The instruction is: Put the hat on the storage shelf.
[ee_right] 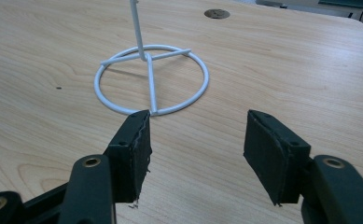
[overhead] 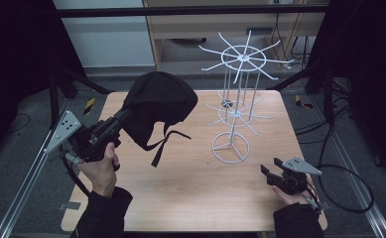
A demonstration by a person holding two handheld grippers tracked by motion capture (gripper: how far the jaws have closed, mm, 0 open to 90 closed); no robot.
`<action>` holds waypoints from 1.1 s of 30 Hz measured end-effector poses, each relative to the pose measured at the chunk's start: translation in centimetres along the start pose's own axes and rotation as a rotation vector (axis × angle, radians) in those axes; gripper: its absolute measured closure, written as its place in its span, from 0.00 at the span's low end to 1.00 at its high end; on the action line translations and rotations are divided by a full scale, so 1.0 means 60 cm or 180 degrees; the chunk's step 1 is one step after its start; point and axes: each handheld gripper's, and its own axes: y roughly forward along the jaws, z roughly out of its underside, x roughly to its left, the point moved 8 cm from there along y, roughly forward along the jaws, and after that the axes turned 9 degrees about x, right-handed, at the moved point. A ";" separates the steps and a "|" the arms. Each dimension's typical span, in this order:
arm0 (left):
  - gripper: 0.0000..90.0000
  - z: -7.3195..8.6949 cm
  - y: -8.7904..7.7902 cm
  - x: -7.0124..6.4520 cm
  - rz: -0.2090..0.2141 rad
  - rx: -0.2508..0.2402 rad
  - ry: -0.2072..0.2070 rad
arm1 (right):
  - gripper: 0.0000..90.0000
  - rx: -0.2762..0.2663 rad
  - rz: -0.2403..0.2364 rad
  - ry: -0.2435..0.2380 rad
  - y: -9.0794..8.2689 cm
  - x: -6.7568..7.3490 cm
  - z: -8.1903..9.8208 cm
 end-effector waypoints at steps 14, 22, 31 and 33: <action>0.97 -0.066 0.006 -0.050 0.0180 -0.0247 0.0130 | 0.46 0.0008 0.0010 -0.0033 0.003 -0.002 0.001; 0.97 -0.110 0.001 -0.048 0.0245 -0.0150 0.0144 | 0.46 0.0025 -0.0004 -0.0023 0.004 -0.002 0.003; 0.97 -0.163 0.024 -0.074 0.0292 -0.0240 0.0220 | 0.46 0.0044 0.0002 -0.0036 0.006 -0.003 0.004; 0.97 -0.163 0.039 -0.083 0.0314 -0.0212 0.0237 | 0.46 0.0045 -0.0002 -0.0035 0.007 -0.003 0.004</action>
